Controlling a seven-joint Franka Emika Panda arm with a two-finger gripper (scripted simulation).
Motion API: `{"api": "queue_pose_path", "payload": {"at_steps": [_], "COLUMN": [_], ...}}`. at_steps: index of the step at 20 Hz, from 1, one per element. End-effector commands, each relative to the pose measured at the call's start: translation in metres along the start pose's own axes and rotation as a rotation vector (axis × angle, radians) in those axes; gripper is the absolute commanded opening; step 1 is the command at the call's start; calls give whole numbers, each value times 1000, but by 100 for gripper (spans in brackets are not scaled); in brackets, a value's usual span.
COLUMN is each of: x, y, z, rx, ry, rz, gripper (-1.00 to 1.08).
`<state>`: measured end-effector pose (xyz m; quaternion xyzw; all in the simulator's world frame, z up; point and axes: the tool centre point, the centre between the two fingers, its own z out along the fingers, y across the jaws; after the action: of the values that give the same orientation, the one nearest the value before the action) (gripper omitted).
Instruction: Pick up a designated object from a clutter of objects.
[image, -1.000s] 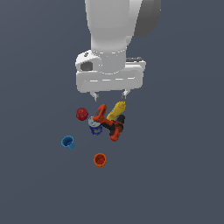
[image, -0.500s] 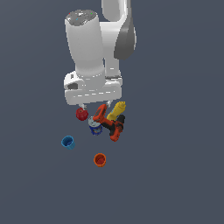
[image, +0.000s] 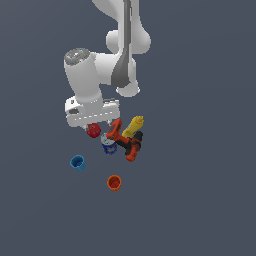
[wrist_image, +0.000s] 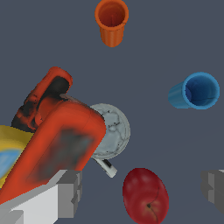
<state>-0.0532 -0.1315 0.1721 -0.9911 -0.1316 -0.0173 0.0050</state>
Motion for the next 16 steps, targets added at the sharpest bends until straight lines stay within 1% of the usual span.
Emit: {"api": "queue_pose_path", "payload": {"at_steps": [1, 5, 9, 13, 16], "x": [-20, -48, -70, -85, -91], "y": [10, 22, 30, 34, 35], "z": [18, 41, 57, 67, 71], "rx": [-1, -2, -3, -3, -4], "ry": [-7, -17, -26, -32, -35], "rz": [-23, -52, -74, -88, -94], "gripper": [100, 100, 100, 100, 100]}}
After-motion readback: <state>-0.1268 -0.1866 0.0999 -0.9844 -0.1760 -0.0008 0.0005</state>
